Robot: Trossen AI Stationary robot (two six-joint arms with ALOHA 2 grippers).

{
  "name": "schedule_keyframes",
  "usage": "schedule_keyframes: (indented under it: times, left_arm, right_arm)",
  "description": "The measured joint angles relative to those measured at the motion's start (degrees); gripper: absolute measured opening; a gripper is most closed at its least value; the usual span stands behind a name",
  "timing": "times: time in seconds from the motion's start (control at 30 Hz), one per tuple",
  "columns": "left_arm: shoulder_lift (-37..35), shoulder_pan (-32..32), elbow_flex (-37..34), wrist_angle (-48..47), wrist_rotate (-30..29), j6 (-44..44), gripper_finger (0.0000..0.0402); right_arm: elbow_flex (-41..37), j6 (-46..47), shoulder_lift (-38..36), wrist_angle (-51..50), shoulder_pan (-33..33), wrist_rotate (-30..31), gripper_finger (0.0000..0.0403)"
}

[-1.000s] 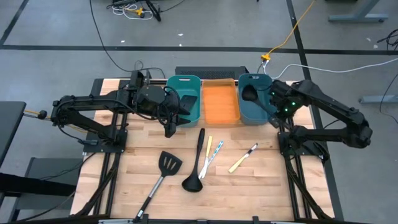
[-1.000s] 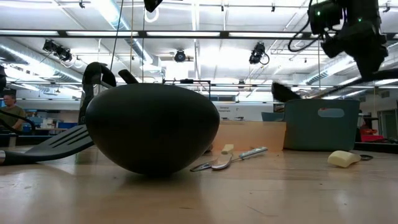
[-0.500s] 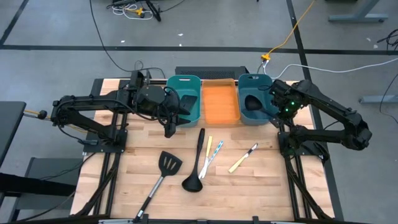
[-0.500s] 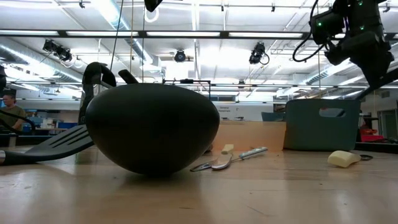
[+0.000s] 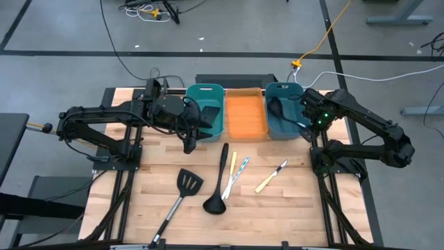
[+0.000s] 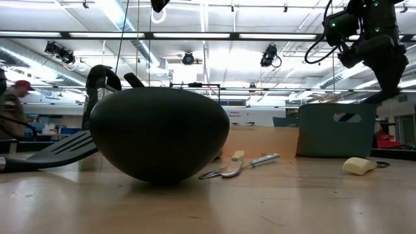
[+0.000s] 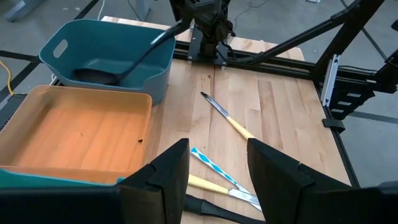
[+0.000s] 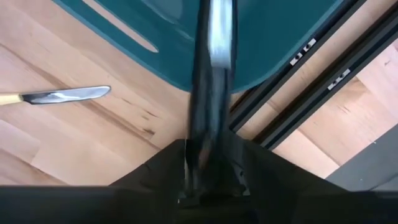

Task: Pick & Place Kitchen Items
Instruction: Put the right black ladle into the blue bin, then put the right yellow table knife into the orange bin

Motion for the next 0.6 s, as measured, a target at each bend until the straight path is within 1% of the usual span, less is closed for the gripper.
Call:
schedule_keyframes:
  times: [0.2,0.37,0.5,0.6]
  left_arm:
    - [0.0,0.0,0.0,-0.01,0.0,0.0,0.0167]
    - [0.0,0.0,0.0,-0.02,0.0,0.0,0.0167]
    - [0.0,0.0,0.0,-0.01,0.0,-0.02,0.0167]
    - [0.0,0.0,0.0,-0.02,0.0,-0.02,0.0167]
  right_arm:
    - [0.0,-0.52,-0.02,0.02,0.0,0.0,0.0204]
    - [0.2,-0.83,-0.02,-0.1,0.0,0.0,0.022]
    - [3.16,-1.07,-0.09,-0.32,0.0,0.01,0.0224]
    - [6.81,-1.09,-0.11,-0.35,0.0,0.0,0.0224]
